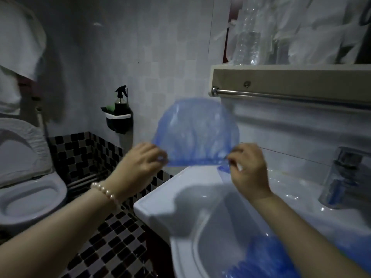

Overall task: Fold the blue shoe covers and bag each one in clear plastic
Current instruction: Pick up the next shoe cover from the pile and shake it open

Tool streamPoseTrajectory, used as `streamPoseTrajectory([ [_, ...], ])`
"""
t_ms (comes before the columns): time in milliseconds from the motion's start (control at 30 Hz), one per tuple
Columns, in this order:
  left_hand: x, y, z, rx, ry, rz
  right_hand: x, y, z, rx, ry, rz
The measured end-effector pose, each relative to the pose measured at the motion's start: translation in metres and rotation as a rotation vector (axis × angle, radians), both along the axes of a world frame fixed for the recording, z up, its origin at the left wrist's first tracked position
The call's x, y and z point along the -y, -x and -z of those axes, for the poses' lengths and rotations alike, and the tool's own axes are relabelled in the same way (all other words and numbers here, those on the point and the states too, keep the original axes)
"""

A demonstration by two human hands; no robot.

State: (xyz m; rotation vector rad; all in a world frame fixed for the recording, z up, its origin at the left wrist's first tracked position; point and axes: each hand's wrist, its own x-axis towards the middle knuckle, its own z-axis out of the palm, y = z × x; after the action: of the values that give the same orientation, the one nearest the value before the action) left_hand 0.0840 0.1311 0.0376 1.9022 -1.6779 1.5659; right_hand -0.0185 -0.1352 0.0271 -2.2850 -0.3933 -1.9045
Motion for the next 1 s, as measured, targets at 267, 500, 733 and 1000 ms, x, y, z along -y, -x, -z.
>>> streamPoseTrajectory([
  [267,-0.003,0.001,0.074,-0.314,-0.535,-0.143,0.000,-0.005,0.083,-0.515,0.379,-0.049],
  [500,-0.006,0.001,0.084,-0.441,-0.510,-0.192,-0.001,-0.012,0.091,-0.619,0.317,-0.047],
  [733,-0.001,0.009,0.078,-0.666,-0.237,-0.257,-0.006,-0.009,0.085,-0.672,0.065,-0.043],
  [1000,0.000,0.016,0.068,-0.622,-0.373,-0.204,-0.009,-0.008,0.088,-0.597,0.331,0.091],
])
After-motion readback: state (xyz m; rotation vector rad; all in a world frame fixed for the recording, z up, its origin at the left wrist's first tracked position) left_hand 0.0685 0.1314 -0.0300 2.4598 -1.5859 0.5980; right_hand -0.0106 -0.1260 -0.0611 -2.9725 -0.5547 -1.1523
